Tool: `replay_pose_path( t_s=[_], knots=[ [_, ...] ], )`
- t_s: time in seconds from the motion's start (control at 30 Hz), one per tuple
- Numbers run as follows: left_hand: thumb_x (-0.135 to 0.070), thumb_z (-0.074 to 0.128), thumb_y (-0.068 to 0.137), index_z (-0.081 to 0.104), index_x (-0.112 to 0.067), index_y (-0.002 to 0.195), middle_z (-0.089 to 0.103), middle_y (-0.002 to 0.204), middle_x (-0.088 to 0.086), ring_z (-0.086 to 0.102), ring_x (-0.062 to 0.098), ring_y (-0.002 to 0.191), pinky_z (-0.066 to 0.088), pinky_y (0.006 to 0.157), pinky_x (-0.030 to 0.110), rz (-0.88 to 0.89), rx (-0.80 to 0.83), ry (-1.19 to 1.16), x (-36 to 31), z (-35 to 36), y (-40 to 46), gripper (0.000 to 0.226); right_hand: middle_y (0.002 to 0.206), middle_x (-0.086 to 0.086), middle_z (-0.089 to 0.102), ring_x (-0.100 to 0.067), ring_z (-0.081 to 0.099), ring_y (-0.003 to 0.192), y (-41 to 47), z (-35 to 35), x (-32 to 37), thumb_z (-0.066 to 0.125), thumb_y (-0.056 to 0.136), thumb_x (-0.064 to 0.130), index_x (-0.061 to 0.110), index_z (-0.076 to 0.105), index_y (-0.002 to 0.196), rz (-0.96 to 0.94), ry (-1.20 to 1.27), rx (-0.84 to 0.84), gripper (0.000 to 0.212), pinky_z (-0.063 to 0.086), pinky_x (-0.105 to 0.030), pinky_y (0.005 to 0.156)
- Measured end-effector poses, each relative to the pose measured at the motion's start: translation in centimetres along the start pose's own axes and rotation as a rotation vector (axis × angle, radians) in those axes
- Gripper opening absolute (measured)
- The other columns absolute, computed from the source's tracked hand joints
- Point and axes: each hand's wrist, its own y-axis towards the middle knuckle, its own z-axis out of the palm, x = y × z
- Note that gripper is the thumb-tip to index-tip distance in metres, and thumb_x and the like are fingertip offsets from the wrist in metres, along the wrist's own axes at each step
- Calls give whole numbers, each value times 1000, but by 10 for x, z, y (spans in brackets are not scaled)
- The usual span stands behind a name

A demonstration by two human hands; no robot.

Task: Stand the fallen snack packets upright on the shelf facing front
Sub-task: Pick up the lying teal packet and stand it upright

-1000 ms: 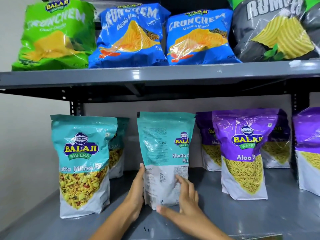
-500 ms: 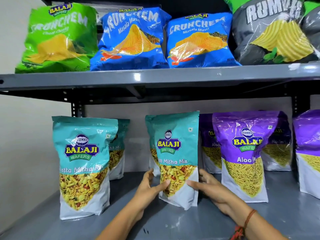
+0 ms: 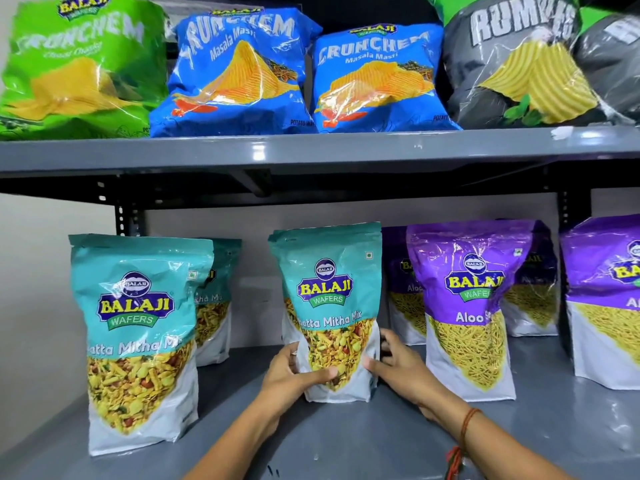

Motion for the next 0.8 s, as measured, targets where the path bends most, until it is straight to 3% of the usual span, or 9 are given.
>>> replay_pose_path(
  t_s=[0.07,0.17,0.27,0.37,0.43,0.5,0.57,0.67,0.8],
  knots=[
    [-48,97,27,58,-21,122,67,124,1,67,15,110,55,99,38,12,-28,13,0,-1,1,107,120,1,71,-13,70,106,-3,1,3,68,82,32,37,54,117,48,66,68,39,53,-39,100],
    [-48,97,27,61,-26,114,67,122,1,68,15,108,55,98,38,30,-15,35,1,-2,2,97,123,-3,70,-16,68,111,-5,1,2,69,84,29,33,57,119,100,150,128,37,50,-37,104],
    [-48,97,31,58,-22,121,64,126,2,66,14,110,57,94,33,34,-2,41,2,-7,4,101,123,-5,69,-17,67,113,-4,0,5,71,85,25,30,56,121,110,196,152,39,49,-38,106],
    [-28,96,46,48,-23,127,67,115,-8,66,6,104,56,74,16,20,70,-17,-2,-9,2,94,124,-3,68,-18,65,116,3,-5,8,74,83,21,26,54,123,158,332,160,45,49,-38,106],
    [-16,94,56,45,-23,129,67,110,-13,65,1,99,55,66,11,29,102,-33,-5,-10,1,88,125,-1,69,-19,64,120,7,-7,9,78,79,20,26,54,125,168,376,167,52,45,-43,110],
    [-22,96,49,43,-24,132,67,113,-14,65,1,103,56,71,13,22,127,-20,-5,-11,1,99,125,-1,70,-21,65,119,10,-5,9,79,77,15,21,57,125,181,411,209,53,46,-42,108],
    [-32,97,40,42,-25,133,65,119,-12,63,6,110,57,86,22,6,118,8,-4,-14,2,109,125,-5,71,-22,67,116,10,-2,10,78,78,6,15,57,126,195,445,216,53,52,-37,101],
    [-42,98,36,44,-21,139,65,128,-3,64,15,116,54,101,36,1,90,54,-3,-20,-1,118,124,-4,72,-23,66,117,10,1,12,84,71,11,16,57,128,190,442,222,63,47,-45,108],
    [-35,94,44,48,-21,136,68,124,-1,67,14,111,58,80,19,7,111,86,-2,-34,-10,104,123,2,72,-19,66,118,4,5,17,83,73,18,22,58,126,176,396,251,59,45,-47,110]
  ],
)
